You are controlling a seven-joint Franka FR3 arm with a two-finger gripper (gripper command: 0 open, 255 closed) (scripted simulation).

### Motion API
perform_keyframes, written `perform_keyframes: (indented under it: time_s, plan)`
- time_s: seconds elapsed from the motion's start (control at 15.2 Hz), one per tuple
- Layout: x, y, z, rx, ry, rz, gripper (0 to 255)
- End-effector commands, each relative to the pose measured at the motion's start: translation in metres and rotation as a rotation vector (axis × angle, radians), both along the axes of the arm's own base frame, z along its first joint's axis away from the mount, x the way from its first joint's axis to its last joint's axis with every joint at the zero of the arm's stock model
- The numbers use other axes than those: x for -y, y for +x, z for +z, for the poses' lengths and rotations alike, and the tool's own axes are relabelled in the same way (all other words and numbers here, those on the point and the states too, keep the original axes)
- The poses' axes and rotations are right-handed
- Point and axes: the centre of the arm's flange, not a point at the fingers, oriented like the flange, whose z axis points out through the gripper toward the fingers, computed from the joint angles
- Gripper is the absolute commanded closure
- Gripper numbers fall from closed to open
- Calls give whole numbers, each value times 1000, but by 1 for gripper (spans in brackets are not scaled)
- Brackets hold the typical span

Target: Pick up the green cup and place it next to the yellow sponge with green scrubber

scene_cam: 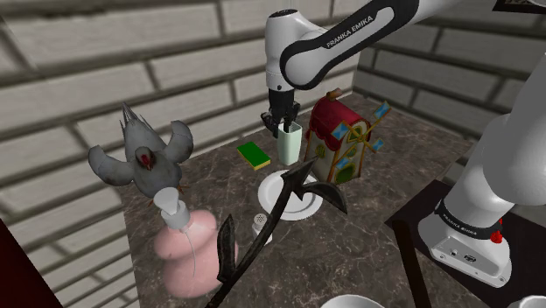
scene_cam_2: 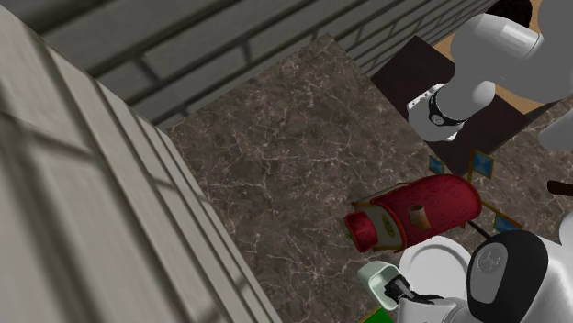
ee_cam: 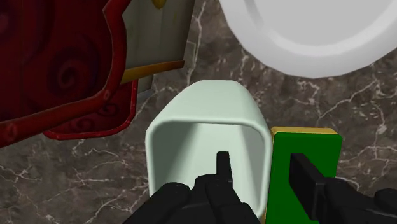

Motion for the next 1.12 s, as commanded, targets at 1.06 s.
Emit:
perform_keyframes:
  time_s: [1.06]
  plan:
    - [-1,-3,50,0,0,0,0]
